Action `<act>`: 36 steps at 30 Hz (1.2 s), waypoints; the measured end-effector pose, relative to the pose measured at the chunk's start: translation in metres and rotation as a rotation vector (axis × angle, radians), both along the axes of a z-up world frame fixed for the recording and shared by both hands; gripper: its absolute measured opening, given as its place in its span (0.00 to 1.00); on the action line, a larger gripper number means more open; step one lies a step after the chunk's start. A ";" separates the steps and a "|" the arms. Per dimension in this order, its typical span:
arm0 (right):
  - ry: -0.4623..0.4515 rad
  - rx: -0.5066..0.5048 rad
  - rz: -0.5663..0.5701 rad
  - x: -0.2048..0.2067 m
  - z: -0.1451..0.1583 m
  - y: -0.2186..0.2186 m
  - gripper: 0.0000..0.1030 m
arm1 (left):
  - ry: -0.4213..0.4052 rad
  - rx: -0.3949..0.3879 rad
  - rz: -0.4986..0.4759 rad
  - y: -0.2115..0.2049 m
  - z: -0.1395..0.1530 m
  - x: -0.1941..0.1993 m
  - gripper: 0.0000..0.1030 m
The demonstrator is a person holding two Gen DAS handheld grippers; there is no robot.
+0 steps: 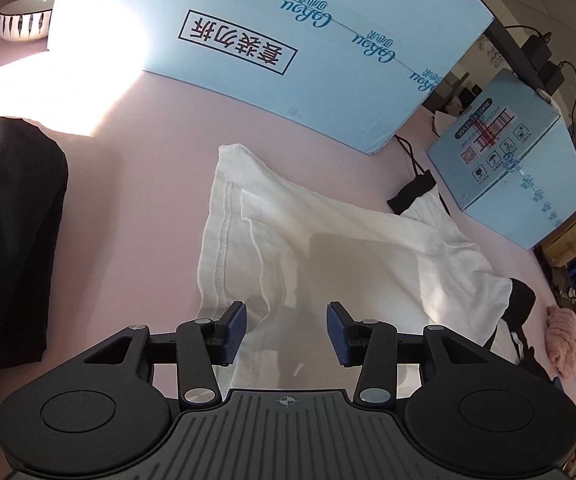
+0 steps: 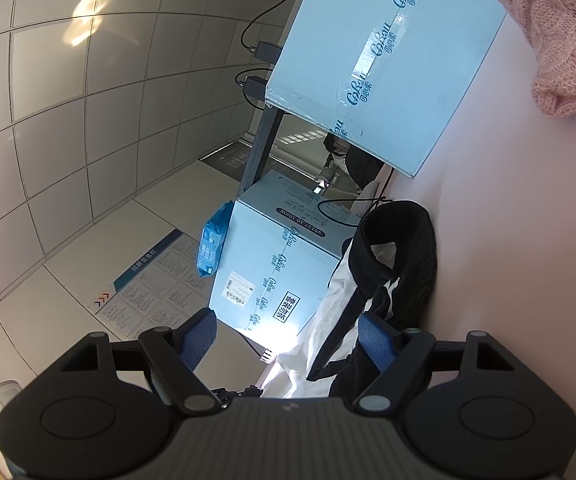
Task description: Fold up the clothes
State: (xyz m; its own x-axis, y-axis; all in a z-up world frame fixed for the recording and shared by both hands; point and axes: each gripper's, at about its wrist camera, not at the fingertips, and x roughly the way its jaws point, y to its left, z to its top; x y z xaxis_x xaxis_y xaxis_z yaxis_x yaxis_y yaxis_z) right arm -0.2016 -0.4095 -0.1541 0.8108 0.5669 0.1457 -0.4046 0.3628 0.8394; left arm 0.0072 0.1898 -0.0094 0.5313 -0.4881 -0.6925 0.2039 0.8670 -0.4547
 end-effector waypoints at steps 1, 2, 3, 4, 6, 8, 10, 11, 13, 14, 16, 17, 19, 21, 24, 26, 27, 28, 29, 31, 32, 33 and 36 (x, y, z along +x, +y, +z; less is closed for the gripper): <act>-0.001 0.000 0.001 0.000 0.000 0.000 0.78 | -0.004 0.004 0.004 0.000 -0.001 0.002 0.41; -0.001 0.000 0.001 0.000 0.000 0.000 0.78 | -0.009 -0.006 0.011 0.001 -0.003 0.003 0.41; -0.002 0.000 0.001 0.000 0.000 0.000 0.78 | -0.006 -0.025 0.022 0.003 -0.004 0.004 0.40; -0.003 0.002 0.001 0.001 0.000 0.000 0.78 | -0.002 -0.044 0.033 0.006 -0.004 0.005 0.40; -0.004 0.007 0.003 0.001 -0.001 0.000 0.78 | 0.002 -0.064 0.049 0.010 -0.004 0.005 0.40; -0.005 0.011 0.005 0.001 -0.001 -0.001 0.79 | 0.000 -0.074 0.061 0.014 -0.005 0.004 0.40; -0.006 0.014 0.007 0.002 -0.002 -0.001 0.79 | -0.002 -0.082 0.070 0.016 -0.006 0.003 0.39; -0.006 0.014 0.007 0.002 -0.002 -0.001 0.79 | -0.004 -0.084 0.076 0.016 -0.007 0.003 0.38; -0.006 0.015 0.007 0.002 -0.002 -0.001 0.79 | -0.012 -0.077 0.095 0.015 -0.008 0.003 0.31; -0.007 0.015 0.006 0.002 -0.002 0.000 0.79 | -0.013 -0.083 0.102 0.016 -0.009 0.004 0.26; -0.008 0.017 0.006 0.002 -0.003 0.000 0.79 | -0.012 -0.090 0.110 0.016 -0.011 0.005 0.17; -0.008 0.018 0.006 0.002 -0.003 0.000 0.79 | -0.014 -0.083 0.111 0.015 -0.012 0.005 0.12; -0.007 0.018 0.006 0.002 -0.003 0.000 0.79 | -0.024 -0.060 0.110 0.011 -0.012 0.004 0.03; -0.007 0.017 0.006 0.002 -0.003 0.000 0.79 | -0.042 -0.031 0.116 0.006 -0.012 0.002 0.00; -0.008 0.020 0.006 0.002 -0.003 0.001 0.79 | -0.057 -0.007 0.146 0.004 -0.008 -0.002 0.00; -0.007 0.021 0.006 0.002 -0.003 0.001 0.79 | -0.055 -0.017 0.156 0.007 -0.002 -0.006 0.00; -0.007 0.022 0.006 0.002 -0.003 0.001 0.79 | -0.053 -0.024 0.162 0.009 0.002 -0.009 0.00; -0.007 0.023 0.006 0.002 -0.003 0.001 0.79 | -0.051 -0.027 0.165 0.011 0.006 -0.011 0.00; -0.007 0.023 0.005 0.001 -0.003 0.001 0.79 | -0.055 -0.023 0.167 0.013 0.010 -0.015 0.00; -0.006 0.021 0.004 0.002 -0.003 0.001 0.79 | -0.062 -0.018 0.177 0.018 0.013 -0.020 0.00; -0.005 0.020 0.004 0.002 -0.003 0.001 0.79 | -0.064 -0.018 0.184 0.022 0.013 -0.023 0.00; -0.005 0.019 0.003 0.002 -0.003 0.001 0.79 | -0.062 -0.019 0.190 0.024 0.013 -0.024 0.00; -0.005 0.018 0.003 0.002 -0.003 0.002 0.79 | -0.017 0.011 0.249 0.032 -0.004 -0.022 0.00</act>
